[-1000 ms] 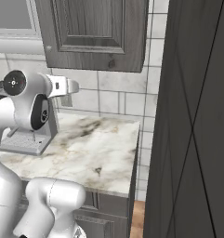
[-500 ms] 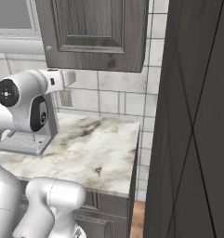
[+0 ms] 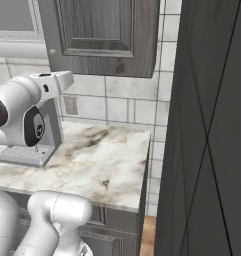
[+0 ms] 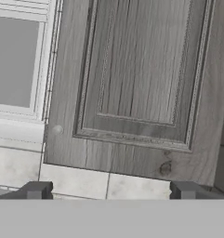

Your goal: The dining table condiment station is running low on mustard. Refill the condiment station by opening the cabinet and taking the mustard from the cabinet and placing it on the dining table.

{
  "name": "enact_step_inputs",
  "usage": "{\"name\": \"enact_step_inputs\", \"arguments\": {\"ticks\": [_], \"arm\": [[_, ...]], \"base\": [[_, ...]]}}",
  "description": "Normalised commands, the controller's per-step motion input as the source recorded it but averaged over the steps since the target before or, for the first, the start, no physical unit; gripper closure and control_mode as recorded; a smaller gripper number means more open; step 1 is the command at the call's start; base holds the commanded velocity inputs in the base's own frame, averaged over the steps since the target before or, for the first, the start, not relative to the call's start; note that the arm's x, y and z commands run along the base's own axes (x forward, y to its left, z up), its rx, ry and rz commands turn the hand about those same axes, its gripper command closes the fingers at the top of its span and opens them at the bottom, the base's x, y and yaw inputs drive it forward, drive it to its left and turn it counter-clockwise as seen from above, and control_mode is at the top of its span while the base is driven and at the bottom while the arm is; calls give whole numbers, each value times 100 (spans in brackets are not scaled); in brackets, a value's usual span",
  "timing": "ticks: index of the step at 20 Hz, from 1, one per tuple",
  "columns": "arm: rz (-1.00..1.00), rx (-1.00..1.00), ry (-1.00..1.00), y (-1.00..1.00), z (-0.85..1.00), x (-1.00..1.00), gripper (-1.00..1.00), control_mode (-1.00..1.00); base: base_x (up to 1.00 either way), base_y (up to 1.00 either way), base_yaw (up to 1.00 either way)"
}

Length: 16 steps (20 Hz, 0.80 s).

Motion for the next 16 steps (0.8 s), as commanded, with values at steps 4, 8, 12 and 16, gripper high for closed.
{"name": "enact_step_inputs", "arguments": {"ticks": [4,8,12,16], "arm": [[0,0,1,10,39,-29,-100,-100],[1,0,10,9,40,-25,-100,-100],[1,-1,19,23,26,-9,-100,-100],[1,-4,31,31,0,0,-100,-100]], "base": [[0,0,0],[0,0,0],[0,0,0],[0,0,0]]}}
